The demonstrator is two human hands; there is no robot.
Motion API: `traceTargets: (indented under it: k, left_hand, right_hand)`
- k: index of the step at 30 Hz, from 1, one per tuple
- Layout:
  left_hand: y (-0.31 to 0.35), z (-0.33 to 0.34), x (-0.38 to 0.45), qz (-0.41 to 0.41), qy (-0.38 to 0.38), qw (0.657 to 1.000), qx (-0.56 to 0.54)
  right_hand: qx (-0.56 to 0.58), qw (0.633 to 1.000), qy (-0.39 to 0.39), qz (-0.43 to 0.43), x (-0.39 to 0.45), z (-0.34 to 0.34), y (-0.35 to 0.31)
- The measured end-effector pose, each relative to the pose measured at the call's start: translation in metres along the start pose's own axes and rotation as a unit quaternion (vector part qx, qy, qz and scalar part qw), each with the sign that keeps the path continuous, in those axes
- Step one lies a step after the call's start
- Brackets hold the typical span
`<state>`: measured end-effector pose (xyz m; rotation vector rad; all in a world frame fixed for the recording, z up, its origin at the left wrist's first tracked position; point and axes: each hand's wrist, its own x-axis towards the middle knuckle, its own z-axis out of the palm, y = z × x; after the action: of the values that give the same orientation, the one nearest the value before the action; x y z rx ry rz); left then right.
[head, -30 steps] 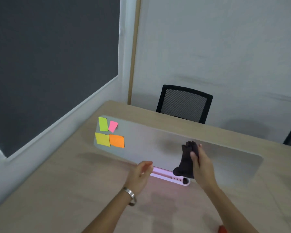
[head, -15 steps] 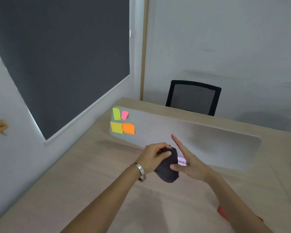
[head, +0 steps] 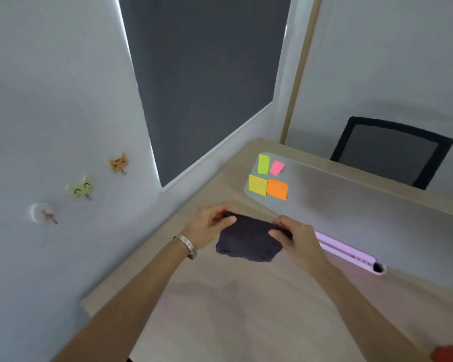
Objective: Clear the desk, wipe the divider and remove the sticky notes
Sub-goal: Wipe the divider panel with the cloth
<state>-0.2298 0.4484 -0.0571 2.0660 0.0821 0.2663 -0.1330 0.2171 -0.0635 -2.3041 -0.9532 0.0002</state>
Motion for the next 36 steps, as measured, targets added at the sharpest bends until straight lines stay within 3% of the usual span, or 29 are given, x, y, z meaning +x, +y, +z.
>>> traceTargets:
  k: [2, 7, 12, 14, 16, 18, 21, 25, 31, 34, 36]
  left_hand:
    - [-0.033, -0.021, -0.019, -0.024, 0.001, 0.998, 0.064]
    - [-0.119, -0.068, -0.070, -0.114, 0.013, 0.986, 0.122]
    - [-0.164, -0.109, -0.090, -0.196, 0.098, 0.964, 0.149]
    - [-0.184, -0.106, -0.099, -0.215, 0.168, 0.942, 0.195]
    - [-0.203, -0.088, -0.113, -0.231, 0.183, 0.920, 0.257]
    - [-0.217, -0.060, -0.133, -0.265, 0.080, 0.920, 0.279]
    - [-0.237, -0.025, -0.167, -0.314, -0.112, 0.879, 0.340]
    - [-0.244, -0.024, -0.176, -0.333, -0.171, 0.840, 0.392]
    - [-0.218, -0.026, -0.154, -0.391, -0.228, 0.785, 0.423]
    - [-0.200, -0.022, -0.131, -0.418, -0.239, 0.745, 0.461]
    - [-0.181, -0.023, -0.104, -0.424, -0.218, 0.755, 0.451]
  right_hand:
    - [-0.027, 0.998, -0.049, -0.031, 0.007, 0.040, -0.017]
    - [0.101, 0.981, -0.163, -0.019, 0.020, 0.138, -0.057]
    - [0.172, 0.952, -0.227, 0.113, 0.029, 0.209, -0.094]
    - [0.107, 0.966, -0.216, 0.099, 0.022, 0.235, -0.094]
    - [0.002, 0.970, -0.241, 0.042, 0.008, 0.258, -0.089]
    - [-0.120, 0.935, -0.332, -0.031, -0.009, 0.276, -0.080]
    - [-0.233, 0.871, -0.425, -0.078, -0.028, 0.287, -0.058]
    - [-0.260, 0.864, -0.418, -0.106, -0.032, 0.284, -0.046]
    - [-0.228, 0.858, -0.455, -0.068, -0.024, 0.275, -0.051]
    - [-0.142, 0.884, -0.446, -0.011, -0.010, 0.244, -0.045]
    - [-0.085, 0.910, -0.404, 0.046, 0.003, 0.216, -0.029]
